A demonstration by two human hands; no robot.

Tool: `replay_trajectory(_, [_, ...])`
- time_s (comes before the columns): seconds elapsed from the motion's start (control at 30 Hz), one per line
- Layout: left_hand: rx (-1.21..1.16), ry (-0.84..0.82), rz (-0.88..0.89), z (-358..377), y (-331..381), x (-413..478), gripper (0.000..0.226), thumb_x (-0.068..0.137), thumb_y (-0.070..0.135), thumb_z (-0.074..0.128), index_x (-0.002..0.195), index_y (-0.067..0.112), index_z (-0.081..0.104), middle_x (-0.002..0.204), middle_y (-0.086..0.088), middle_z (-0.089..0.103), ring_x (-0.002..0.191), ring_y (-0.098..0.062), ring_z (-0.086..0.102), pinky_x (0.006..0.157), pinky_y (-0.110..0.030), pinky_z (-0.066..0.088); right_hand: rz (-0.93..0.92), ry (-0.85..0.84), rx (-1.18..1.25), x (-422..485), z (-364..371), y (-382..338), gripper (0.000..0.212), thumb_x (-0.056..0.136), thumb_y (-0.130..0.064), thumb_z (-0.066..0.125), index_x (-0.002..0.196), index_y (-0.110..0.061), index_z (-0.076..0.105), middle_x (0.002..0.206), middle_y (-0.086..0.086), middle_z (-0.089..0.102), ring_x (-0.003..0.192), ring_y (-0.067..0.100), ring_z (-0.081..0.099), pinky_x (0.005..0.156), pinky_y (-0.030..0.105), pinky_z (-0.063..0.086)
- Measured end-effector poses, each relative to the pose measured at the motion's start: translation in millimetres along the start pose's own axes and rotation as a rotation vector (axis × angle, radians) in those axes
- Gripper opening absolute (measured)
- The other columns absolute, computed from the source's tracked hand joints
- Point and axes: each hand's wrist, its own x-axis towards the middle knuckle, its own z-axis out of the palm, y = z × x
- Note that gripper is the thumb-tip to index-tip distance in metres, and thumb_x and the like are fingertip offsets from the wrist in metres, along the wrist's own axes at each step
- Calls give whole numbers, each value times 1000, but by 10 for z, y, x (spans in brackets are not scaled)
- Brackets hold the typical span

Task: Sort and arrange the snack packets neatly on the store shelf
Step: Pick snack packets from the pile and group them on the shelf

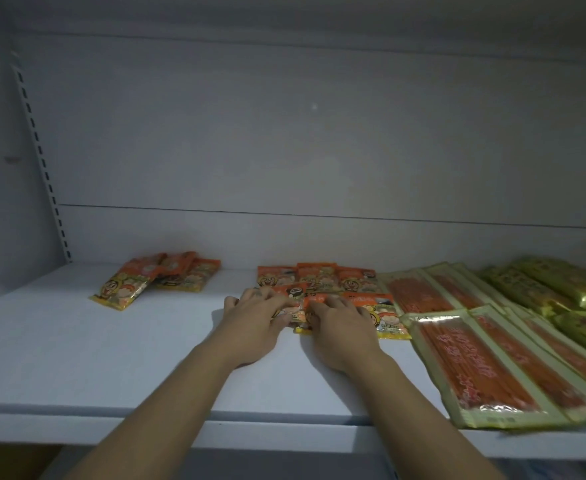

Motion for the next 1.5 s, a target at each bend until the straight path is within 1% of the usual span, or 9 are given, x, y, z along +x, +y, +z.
replay_trajectory(0.17, [-43,44,13,-63,-12,-57,31,98,55,45,123,43,56,119,17,46,121,-10,38,90,-32,19,-7,6,14,-11,2,-3,46,105,-31,30,151,-26,35,156,5,33,147,22,20,115,45,19])
replay_trajectory(0.5, [22,69,-12,-110,76,-60,40,94,60,46,127,39,52,133,10,45,125,-15,36,100,-39,26,-5,107,72,-47,-91,14,42,103,-32,38,143,-24,47,152,2,41,141,23,33,113,42,24])
replay_trajectory(0.63, [35,153,-96,-234,13,-44,40,94,55,49,129,36,53,136,6,48,130,-18,35,101,-41,23,-3,219,85,5,-257,-35,41,98,-33,48,139,-24,49,144,-1,50,133,24,42,109,39,28])
replay_trajectory(0.9, [210,262,-361,-555,-513,-72,45,93,48,51,132,26,48,137,-6,49,127,-29,38,102,-44,33,-211,129,70,351,-363,-600,44,95,-32,53,139,-25,51,136,6,56,126,29,48,101,40,36])
replay_trajectory(1.03, [238,356,-551,-756,-1036,-156,71,85,52,61,145,20,40,148,-11,42,137,-31,33,107,-50,32,-322,64,45,548,-236,-1114,43,96,-35,52,137,-23,53,134,9,57,125,30,49,103,41,36])
replay_trajectory(1.17, [88,234,-762,-719,-1503,-233,111,74,76,60,157,23,8,163,-12,14,150,-31,8,114,-57,19,-376,3,7,753,-99,-1536,36,94,-31,53,127,-19,58,128,10,60,122,30,51,101,42,34])
replay_trajectory(1.23, [1,173,-828,-681,-1629,-219,122,67,83,59,157,25,1,163,-13,14,149,-32,13,113,-56,19,-383,-11,24,813,1,-1648,37,95,-30,52,129,-18,56,129,11,59,124,31,50,102,42,33])
replay_trajectory(1.37, [140,79,-876,-653,-1726,-230,101,72,69,59,151,22,19,146,-14,41,134,-33,37,104,-48,29,-415,-50,31,804,237,-1668,44,98,-32,46,140,-20,47,134,12,56,122,33,49,103,42,32])
replay_trajectory(1.5, [-15,271,-805,-688,-1595,-228,81,74,57,69,137,15,38,129,-13,46,120,-36,50,97,-44,37,-390,-12,265,839,225,-1543,42,98,-33,48,139,-22,49,129,11,61,119,33,54,99,38,41])
